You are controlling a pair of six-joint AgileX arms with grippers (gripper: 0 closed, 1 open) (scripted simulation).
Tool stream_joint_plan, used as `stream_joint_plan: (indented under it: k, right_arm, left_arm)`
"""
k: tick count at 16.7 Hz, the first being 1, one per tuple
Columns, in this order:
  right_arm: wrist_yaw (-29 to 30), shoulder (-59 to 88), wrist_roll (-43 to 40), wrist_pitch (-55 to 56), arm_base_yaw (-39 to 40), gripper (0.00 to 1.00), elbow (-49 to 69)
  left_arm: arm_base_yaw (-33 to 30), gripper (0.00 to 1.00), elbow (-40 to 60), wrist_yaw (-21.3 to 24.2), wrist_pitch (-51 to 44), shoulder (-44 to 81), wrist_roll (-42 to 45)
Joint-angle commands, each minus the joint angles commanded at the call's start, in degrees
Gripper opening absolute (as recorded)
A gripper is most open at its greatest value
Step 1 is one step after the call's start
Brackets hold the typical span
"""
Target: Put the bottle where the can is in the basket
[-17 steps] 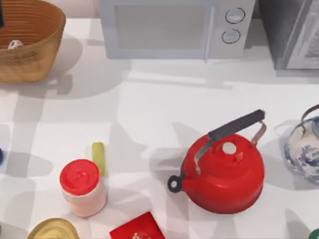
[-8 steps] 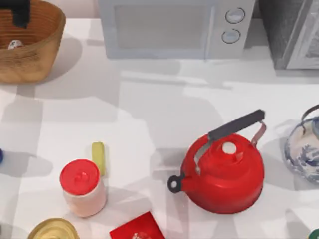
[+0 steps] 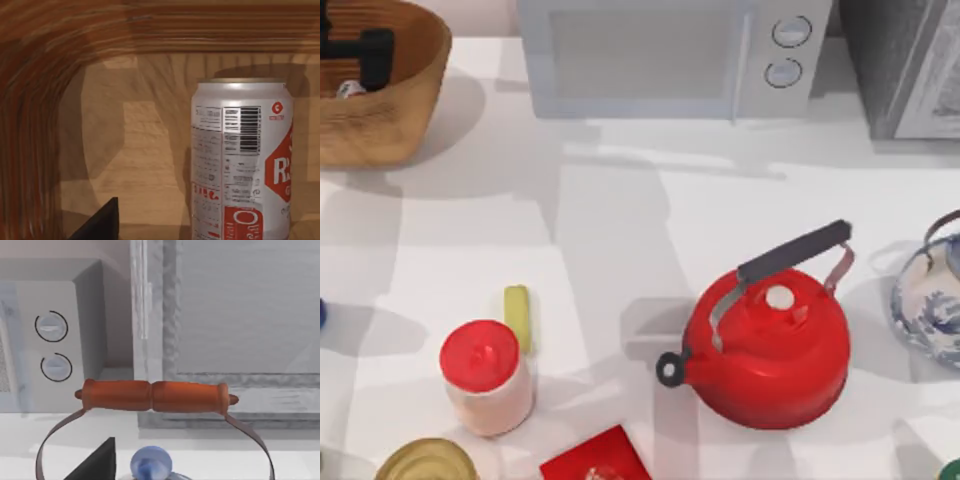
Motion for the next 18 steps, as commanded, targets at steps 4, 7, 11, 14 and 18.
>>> stream_joint_plan:
  k: [4,7,11,14,18]
  right_arm:
    - [0.0,0.0,0.0,0.0,0.0,1.00,0.0]
    - [0.0,0.0,0.0,0.0,0.0,1.00,0.0]
    - [0.0,0.0,0.0,0.0,0.0,1.00,0.0]
    - [0.0,0.0,0.0,0.0,0.0,1.00,0.0]
    - [0.0,0.0,0.0,0.0,0.0,1.00,0.0]
  left_arm:
    - [-0.4,1.00,-0.1,0.0,0.1,0.0,0.0]
    - [-0.3,1.00,-0.2,-0.1,2.0,1.7,-0.3]
    - [-0.5,1.00,-0.7,-0.1,6.7,5.9,-0.5]
    - [-0.6,1.00,-0.8,-0.1,7.3,6.5,-0.5]
    - [-0.6,0.77,-0.8,-0.1,7.3,6.5,-0.5]
